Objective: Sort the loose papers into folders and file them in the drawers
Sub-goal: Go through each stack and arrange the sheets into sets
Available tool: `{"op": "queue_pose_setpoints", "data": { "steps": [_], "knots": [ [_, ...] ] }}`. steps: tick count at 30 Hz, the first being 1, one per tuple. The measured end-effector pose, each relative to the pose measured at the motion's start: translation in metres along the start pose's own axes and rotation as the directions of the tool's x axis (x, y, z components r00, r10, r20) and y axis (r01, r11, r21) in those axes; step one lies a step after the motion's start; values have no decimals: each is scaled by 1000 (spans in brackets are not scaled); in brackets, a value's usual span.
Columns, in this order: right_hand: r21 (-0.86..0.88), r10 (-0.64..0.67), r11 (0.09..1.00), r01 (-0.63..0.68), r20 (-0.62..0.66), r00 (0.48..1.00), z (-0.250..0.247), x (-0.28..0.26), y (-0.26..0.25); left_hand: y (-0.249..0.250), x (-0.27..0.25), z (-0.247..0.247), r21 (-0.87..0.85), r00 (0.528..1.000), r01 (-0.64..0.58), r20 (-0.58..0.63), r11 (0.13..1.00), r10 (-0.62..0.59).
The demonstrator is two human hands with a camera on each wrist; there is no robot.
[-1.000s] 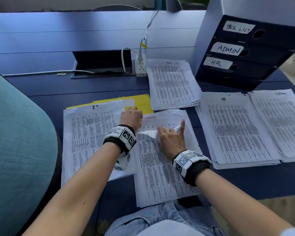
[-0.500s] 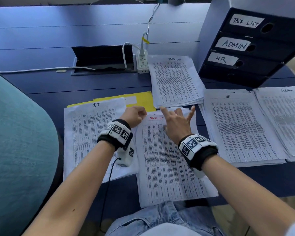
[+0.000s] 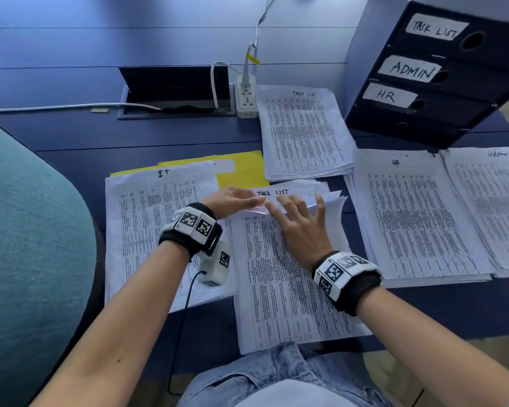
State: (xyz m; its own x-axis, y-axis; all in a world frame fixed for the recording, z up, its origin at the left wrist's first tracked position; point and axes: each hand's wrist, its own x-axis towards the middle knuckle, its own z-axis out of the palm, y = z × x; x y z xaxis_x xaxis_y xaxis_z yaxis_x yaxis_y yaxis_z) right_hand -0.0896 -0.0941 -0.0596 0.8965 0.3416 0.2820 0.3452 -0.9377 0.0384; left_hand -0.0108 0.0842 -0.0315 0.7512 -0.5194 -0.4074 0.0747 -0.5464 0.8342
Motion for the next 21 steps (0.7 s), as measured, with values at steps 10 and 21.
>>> {"op": "queue_pose_setpoints", "data": {
  "steps": [10, 21],
  "knots": [
    [118, 12, 993, -8, -32, 999, -10, -6, -1, -7, 5, -6, 47, 982, 76, -179, 996, -66],
    [-35, 80, 996, -78, 91, 993, -10, 7, -1, 5, 12, -2, 193, 952, 102, -304, 976, -39]
  ]
}}
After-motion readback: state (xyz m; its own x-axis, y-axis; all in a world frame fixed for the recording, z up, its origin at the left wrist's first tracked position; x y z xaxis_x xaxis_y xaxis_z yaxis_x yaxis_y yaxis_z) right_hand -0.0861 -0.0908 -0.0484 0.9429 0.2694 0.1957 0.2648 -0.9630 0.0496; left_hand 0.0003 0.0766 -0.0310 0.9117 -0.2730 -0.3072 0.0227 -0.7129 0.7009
